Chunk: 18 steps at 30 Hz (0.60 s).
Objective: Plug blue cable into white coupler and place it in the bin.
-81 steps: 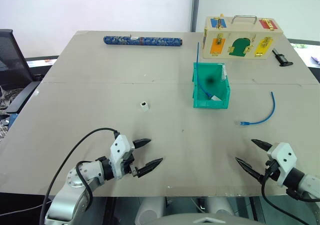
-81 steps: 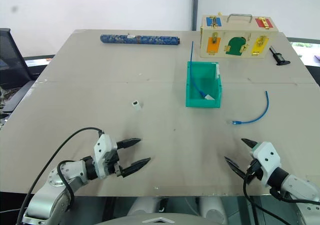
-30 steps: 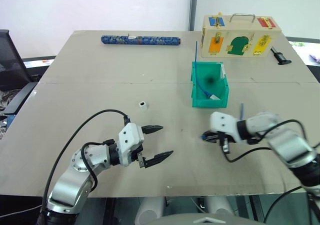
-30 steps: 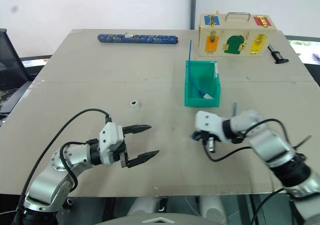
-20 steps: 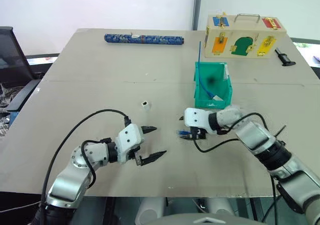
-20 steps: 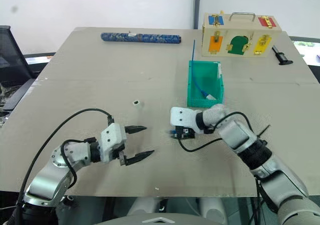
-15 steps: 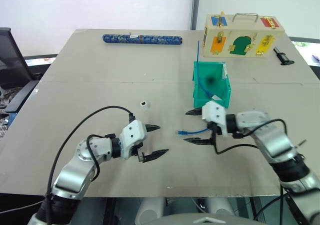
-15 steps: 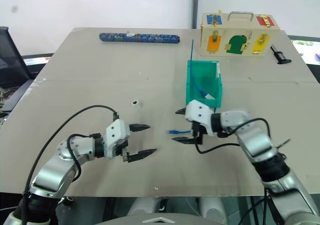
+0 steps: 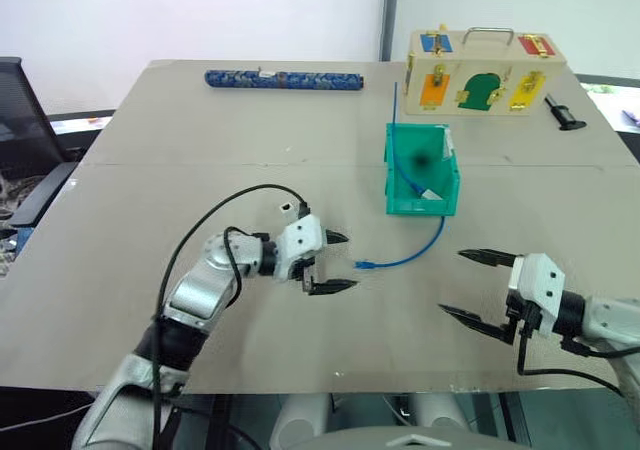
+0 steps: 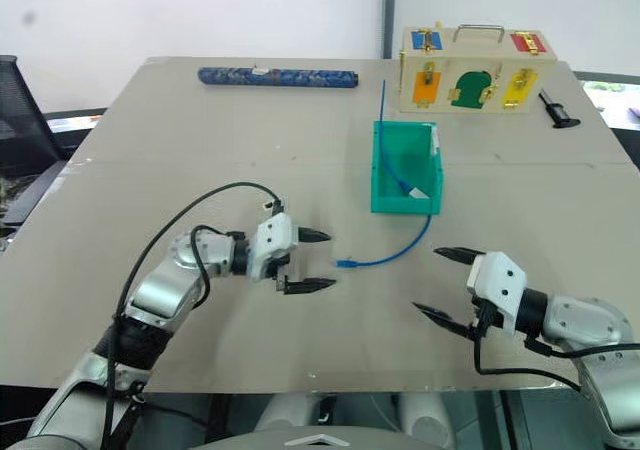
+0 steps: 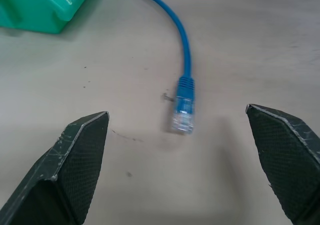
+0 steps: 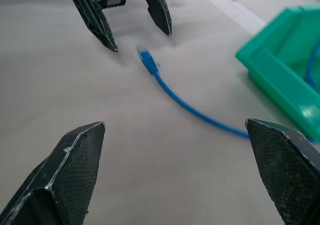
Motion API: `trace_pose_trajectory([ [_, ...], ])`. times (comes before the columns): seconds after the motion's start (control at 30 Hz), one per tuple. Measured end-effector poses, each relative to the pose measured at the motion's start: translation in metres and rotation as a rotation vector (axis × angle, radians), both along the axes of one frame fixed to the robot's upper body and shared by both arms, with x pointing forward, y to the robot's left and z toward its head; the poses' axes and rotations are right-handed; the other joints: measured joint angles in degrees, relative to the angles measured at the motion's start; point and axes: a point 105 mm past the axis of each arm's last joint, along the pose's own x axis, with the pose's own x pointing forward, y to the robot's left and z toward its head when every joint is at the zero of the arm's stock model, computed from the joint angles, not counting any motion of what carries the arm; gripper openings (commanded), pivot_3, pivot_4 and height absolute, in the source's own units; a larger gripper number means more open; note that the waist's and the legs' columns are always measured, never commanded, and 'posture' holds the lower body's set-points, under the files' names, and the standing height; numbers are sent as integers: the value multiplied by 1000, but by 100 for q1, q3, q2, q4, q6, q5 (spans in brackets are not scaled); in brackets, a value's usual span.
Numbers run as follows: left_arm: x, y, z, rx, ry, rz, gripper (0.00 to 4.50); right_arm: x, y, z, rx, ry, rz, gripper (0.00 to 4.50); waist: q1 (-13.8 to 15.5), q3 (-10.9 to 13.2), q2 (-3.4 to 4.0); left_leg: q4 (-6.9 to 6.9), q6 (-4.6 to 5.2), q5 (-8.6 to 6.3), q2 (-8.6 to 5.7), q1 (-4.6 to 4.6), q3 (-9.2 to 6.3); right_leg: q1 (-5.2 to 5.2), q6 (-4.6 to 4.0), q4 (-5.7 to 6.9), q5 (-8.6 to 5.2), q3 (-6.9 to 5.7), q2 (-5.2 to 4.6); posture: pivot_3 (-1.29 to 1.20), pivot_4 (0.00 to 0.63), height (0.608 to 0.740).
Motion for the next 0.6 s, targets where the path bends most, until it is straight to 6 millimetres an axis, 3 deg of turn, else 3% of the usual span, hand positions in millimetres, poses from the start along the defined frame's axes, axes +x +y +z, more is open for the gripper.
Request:
trace_pose_trajectory([
  [0.1, 4, -9, -6, 27, -11, -44, 3680, -3, -2, 1, -8, -12, -21, 4500, -2, 0, -1, 1, 0, 0, 2, 1, 2, 0, 0, 0, 0, 3, 0, 0, 150, 738],
  [0.23, 7, -16, -6, 43, -35, -97, 2031, -4, -1, 2, -12, -25, -39, 4500, 9, -1, -1, 1, 0, 0, 1, 1, 1, 1, 0, 0, 0, 3, 0, 0, 150, 738],
  [0.27, 7, -15, -6, 46, -37, -113, 1344, -5, -2, 1, -13, -22, -51, 4500, 9, -2, -2, 1, 0, 0, 3, 0, 1, 1, 0, 0, 0, 3, 0, 0, 150, 738],
  [0.3, 7, -15, -6, 47, -38, -116, 1157, -5, -2, 0, -14, -21, -54, 4500, 9, -2, -2, 1, 0, 0, 3, 0, 1, 1, 0, 0, 0, 4, 0, 0, 150, 738],
  [0.4, 3, -14, -6, 57, -35, -154, 54, -6, -3, 0, -13, -19, -68, 4500, 6, -2, -2, 1, 0, 0, 4, 1, 1, 1, 0, 0, 0, 5, -1, 0, 150, 738],
  [0.6, -8, -12, -7, 56, -34, -212, 8, -4, 7, -2, 104, 71, -141, 4500, 2, -2, -2, 1, 0, 0, 10, 1, -1, 1, -1, 0, 0, 6, -1, 0, 150, 738],
])
